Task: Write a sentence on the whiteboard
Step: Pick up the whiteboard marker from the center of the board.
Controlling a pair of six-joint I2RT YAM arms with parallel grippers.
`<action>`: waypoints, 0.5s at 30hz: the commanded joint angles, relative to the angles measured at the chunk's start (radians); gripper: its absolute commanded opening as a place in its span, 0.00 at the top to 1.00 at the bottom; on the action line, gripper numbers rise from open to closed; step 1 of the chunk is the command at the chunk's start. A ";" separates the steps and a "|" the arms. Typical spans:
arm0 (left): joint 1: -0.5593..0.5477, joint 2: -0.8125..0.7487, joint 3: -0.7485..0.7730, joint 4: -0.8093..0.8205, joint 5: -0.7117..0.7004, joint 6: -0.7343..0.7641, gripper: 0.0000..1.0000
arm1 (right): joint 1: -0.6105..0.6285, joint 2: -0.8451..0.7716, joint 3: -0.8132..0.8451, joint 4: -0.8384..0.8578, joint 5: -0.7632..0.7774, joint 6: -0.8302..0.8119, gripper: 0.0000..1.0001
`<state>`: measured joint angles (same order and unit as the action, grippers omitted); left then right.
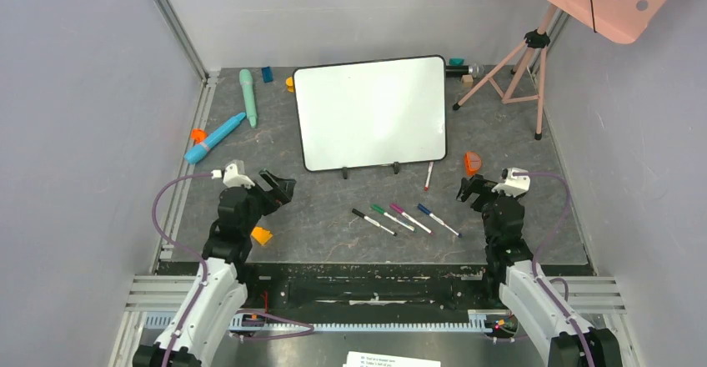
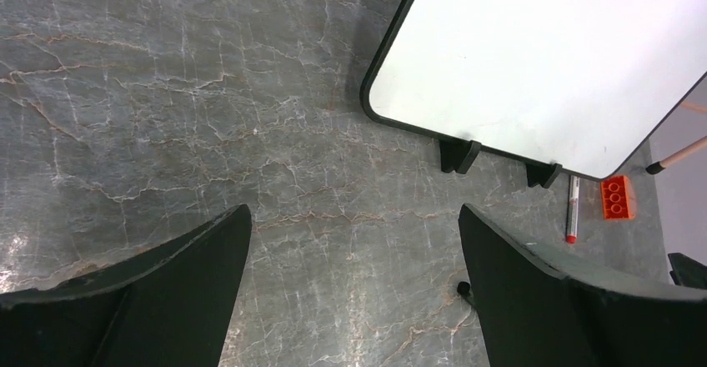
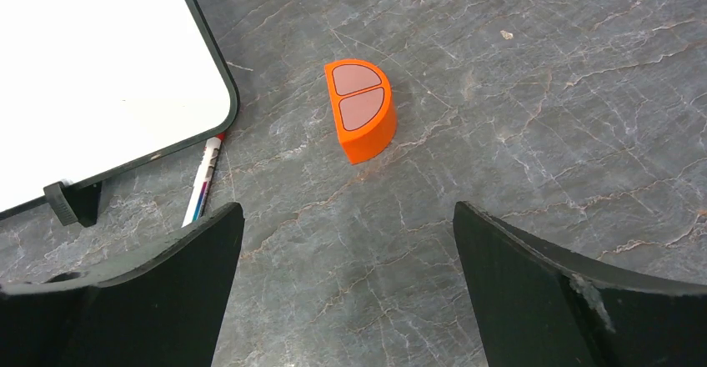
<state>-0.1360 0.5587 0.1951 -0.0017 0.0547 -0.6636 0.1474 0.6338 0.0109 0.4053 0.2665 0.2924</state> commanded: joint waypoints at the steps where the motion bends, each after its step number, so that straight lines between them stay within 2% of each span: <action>1: -0.001 -0.036 -0.001 0.008 -0.014 0.040 0.00 | -0.001 -0.003 -0.101 0.045 0.003 0.010 0.02; 4: -0.001 -0.049 -0.008 0.016 0.013 0.045 0.00 | 0.000 0.017 -0.088 0.025 -0.034 0.002 0.02; 9: -0.001 -0.053 -0.017 0.042 0.049 0.050 0.00 | 0.000 0.026 0.014 -0.109 -0.126 0.005 0.02; 15: -0.001 -0.041 -0.020 0.056 0.056 0.056 0.00 | 0.000 0.057 0.209 -0.357 -0.380 -0.127 0.01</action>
<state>-0.1360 0.5125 0.1783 0.0078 0.0895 -0.6502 0.1471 0.6727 0.0727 0.1852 0.0799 0.2512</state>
